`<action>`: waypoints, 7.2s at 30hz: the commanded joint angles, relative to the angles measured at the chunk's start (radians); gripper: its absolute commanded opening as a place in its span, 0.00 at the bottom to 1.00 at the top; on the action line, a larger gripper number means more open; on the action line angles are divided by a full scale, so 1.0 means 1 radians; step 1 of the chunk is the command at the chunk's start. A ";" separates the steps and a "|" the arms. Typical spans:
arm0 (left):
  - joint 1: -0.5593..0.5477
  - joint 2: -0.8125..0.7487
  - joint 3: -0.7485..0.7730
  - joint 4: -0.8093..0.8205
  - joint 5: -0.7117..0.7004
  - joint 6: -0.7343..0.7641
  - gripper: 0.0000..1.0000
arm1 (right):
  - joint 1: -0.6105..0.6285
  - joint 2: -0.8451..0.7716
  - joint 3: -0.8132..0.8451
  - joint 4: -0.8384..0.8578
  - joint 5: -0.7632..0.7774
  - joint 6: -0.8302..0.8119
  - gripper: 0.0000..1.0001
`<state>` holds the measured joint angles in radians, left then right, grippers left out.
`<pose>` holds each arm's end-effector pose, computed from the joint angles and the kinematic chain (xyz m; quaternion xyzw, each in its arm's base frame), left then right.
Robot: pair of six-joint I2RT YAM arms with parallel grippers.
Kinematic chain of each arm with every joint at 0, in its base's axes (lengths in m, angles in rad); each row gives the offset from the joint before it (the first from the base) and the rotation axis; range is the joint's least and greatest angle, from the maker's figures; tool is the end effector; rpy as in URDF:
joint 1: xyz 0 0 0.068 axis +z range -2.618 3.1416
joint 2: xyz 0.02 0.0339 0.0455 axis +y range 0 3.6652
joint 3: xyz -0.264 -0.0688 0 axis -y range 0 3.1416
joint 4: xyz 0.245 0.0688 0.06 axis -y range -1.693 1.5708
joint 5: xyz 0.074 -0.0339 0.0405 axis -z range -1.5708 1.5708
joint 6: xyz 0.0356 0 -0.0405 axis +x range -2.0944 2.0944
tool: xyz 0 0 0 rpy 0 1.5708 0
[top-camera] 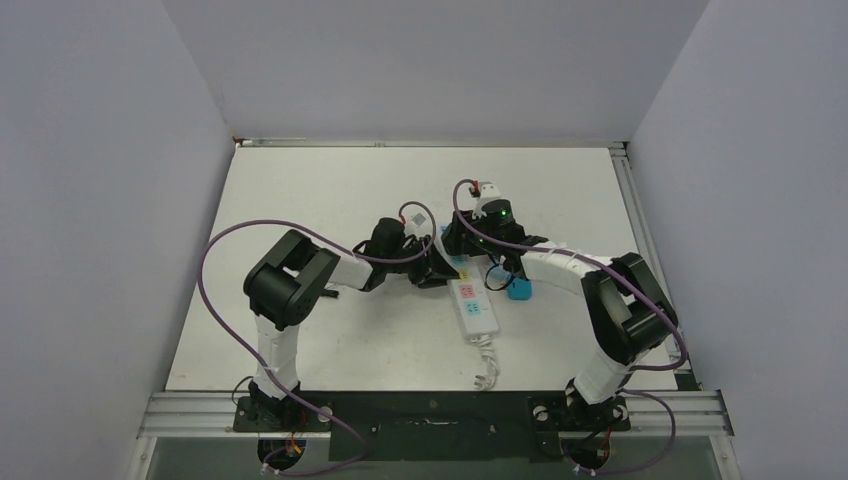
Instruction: Pull the plug off the socket
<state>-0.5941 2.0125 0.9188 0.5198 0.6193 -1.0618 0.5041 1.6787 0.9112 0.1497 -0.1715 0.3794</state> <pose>0.3076 -0.2327 0.1062 -0.0521 0.8475 -0.5164 0.1108 0.3082 0.1769 0.1858 -0.0944 0.8812 0.2642 0.3806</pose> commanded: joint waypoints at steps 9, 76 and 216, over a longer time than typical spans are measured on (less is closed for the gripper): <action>0.024 0.031 0.030 -0.149 -0.115 0.132 0.00 | 0.024 -0.082 -0.024 -0.053 0.106 -0.042 0.05; 0.020 0.031 0.097 -0.294 -0.162 0.290 0.00 | -0.067 -0.056 0.116 -0.261 -0.015 -0.004 0.05; 0.324 -1.370 -0.111 -0.761 -1.004 0.845 0.96 | -0.203 -0.876 -0.302 0.019 0.452 -0.150 0.90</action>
<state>-0.2634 0.6743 0.8524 -0.2676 -0.3759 -0.2314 0.2939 0.8806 0.6907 0.0383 0.1959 0.2832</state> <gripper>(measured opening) 0.963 0.898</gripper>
